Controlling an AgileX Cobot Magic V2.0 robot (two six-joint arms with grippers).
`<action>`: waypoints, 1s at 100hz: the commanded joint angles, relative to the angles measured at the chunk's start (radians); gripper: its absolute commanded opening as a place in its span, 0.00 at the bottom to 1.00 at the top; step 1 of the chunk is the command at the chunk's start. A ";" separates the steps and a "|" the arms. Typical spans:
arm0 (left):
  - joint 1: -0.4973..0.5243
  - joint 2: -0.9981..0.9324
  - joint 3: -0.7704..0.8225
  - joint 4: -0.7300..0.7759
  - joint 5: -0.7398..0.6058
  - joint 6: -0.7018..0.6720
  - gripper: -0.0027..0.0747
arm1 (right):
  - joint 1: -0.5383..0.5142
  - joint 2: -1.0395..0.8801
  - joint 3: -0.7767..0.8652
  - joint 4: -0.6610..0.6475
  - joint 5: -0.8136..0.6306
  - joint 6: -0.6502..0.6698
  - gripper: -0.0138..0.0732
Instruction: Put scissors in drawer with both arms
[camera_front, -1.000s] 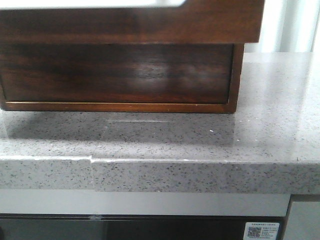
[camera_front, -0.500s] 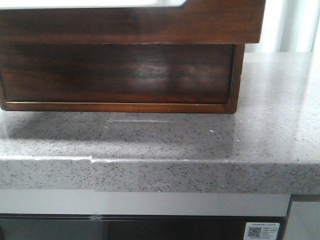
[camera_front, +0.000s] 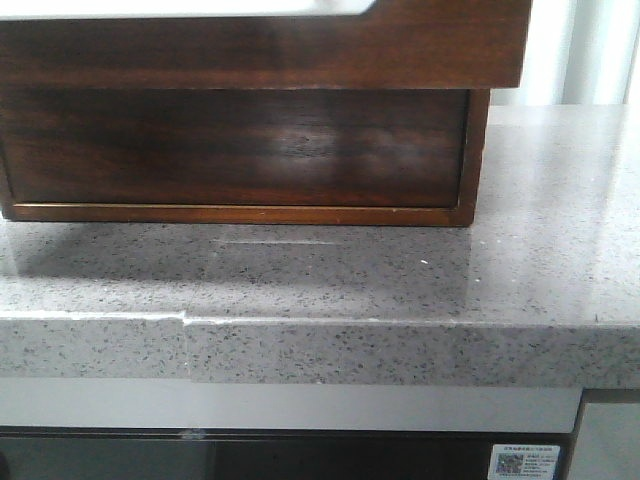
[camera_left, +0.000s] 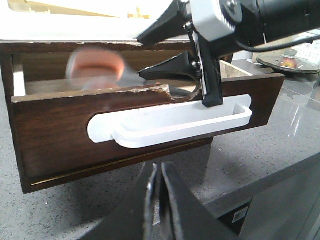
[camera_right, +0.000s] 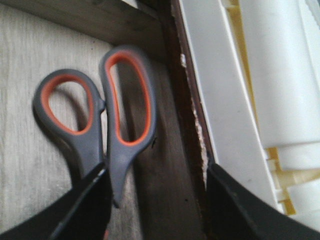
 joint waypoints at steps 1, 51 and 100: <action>0.000 0.015 -0.030 -0.036 -0.058 0.003 0.01 | -0.002 -0.032 -0.018 -0.027 0.012 -0.010 0.69; 0.000 0.015 -0.030 0.086 -0.058 0.003 0.01 | 0.107 -0.428 0.146 -0.023 0.025 0.386 0.11; 0.000 0.015 -0.030 0.140 -0.058 0.003 0.01 | 0.107 -1.246 0.762 -0.108 0.123 0.614 0.11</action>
